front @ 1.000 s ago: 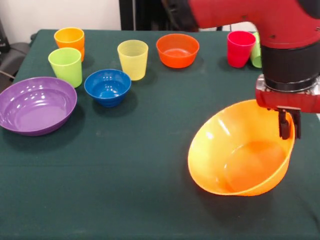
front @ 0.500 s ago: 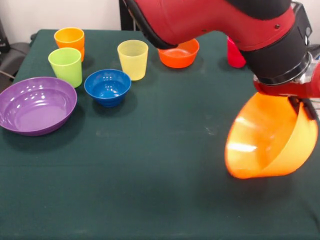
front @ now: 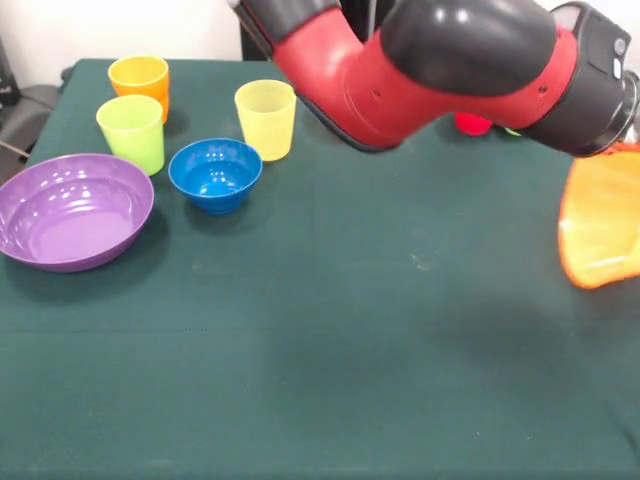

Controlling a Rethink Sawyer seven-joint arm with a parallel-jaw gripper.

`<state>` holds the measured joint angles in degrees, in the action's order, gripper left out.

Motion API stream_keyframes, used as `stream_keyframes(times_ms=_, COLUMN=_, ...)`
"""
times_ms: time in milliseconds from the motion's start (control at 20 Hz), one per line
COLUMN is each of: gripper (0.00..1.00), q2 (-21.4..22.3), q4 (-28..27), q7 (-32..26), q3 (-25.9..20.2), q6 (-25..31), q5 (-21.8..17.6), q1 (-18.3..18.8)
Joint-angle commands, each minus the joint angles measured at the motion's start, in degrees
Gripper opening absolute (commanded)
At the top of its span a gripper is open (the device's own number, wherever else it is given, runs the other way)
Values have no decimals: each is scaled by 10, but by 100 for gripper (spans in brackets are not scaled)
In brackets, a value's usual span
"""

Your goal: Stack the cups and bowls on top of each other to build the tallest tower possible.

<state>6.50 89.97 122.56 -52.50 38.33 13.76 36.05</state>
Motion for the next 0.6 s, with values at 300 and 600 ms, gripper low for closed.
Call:
stream_keyframes(times_ms=300, gripper=0, q2=-231, q4=-4, q7=-289, q3=-109, q6=235, q5=-42, q1=62)
stream_keyframes(times_ms=600, gripper=0, q2=-270, q4=-37, q7=-333, q3=-104, q6=328, q5=-57, q1=86)
